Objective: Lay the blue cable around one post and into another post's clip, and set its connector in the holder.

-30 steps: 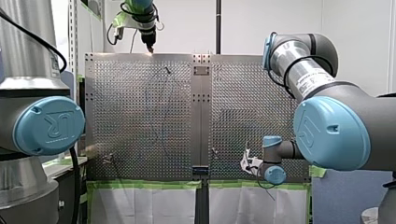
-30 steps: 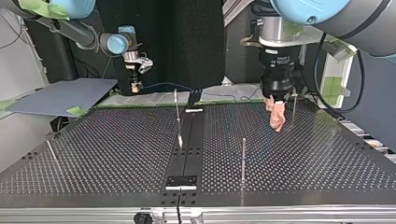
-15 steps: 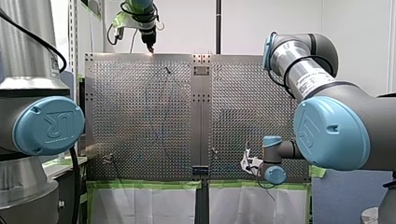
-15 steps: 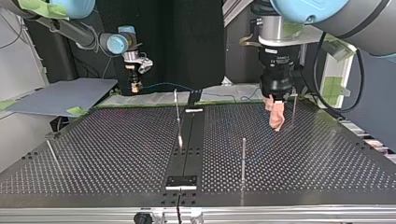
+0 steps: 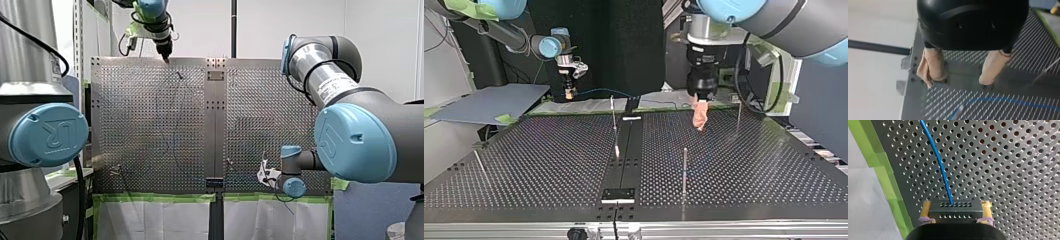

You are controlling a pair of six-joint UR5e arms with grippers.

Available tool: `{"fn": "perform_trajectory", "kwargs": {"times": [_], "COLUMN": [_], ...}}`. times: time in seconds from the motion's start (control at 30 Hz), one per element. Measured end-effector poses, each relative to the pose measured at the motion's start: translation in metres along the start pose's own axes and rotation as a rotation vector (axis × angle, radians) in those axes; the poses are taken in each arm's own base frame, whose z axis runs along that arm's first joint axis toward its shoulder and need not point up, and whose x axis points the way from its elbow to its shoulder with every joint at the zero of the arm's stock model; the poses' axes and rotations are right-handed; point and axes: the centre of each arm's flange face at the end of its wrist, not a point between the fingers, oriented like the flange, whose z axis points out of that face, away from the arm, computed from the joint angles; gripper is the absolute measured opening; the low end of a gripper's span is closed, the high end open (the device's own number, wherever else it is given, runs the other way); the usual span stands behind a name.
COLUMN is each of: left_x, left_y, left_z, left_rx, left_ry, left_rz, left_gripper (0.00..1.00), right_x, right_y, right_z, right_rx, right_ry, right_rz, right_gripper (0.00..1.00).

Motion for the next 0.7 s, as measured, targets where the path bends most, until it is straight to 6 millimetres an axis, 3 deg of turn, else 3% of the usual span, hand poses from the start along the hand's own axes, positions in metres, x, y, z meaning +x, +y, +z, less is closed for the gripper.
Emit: {"fn": "perform_trajectory", "kwargs": {"times": [0.33,0.7], "left_x": [0.070,0.144], "left_y": [-0.053,-0.089], "left_z": [0.018,0.023], "left_rx": [0.142,0.133], "left_ry": [0.080,0.150], "left_rz": [-0.035,-0.050], "left_gripper": [1.00,1.00], "right_x": [-0.001,-0.001], "right_y": [-0.003,-0.002], "right_z": [0.000,-0.002], "right_rx": [0.006,-0.005], "right_ry": [0.004,-0.004], "right_rz": [-0.002,-0.025], "right_gripper": [0.00,0.00]}}
